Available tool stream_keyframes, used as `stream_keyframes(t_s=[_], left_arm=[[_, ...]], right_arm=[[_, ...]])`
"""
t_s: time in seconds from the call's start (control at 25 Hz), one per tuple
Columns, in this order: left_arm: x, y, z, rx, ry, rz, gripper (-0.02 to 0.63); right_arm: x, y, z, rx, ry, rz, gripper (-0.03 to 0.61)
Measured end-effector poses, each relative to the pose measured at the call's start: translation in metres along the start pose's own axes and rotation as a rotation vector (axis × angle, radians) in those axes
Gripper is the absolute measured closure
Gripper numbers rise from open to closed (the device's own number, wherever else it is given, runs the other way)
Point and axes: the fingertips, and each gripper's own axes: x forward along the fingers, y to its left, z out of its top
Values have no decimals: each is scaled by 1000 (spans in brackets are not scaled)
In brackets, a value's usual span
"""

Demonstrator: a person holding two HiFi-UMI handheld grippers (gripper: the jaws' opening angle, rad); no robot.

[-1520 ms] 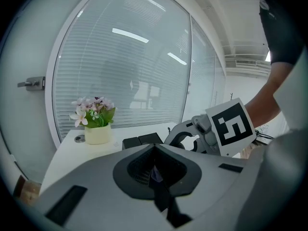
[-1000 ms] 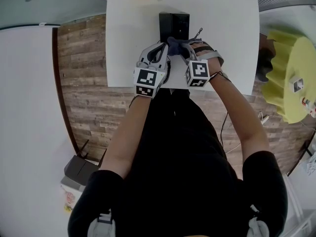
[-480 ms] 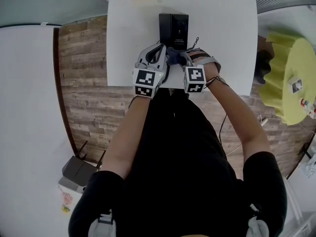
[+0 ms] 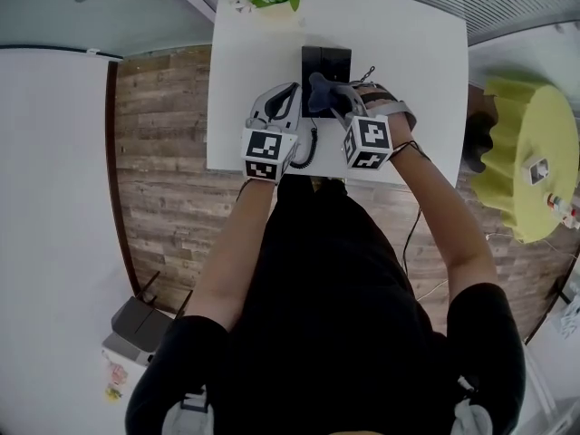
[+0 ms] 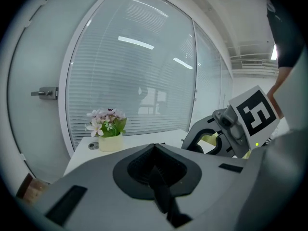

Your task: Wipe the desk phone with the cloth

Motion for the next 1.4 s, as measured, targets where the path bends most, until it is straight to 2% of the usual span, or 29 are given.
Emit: stream_keyframes(t_s=[0.16, 0.56, 1.0, 1.4], left_arm=[[3, 12, 12, -15, -27, 8, 606], [20, 33, 20, -14, -22, -11, 606], [43, 59, 13, -34, 4, -24, 606], [48, 63, -3, -53, 30, -27, 606]], right_arm=[[3, -28, 2, 4, 10, -40, 472], [28, -65, 6, 9, 40, -97, 472], [68, -80, -5, 15, 63, -86, 472], [73, -63, -3, -28, 76, -32, 474]])
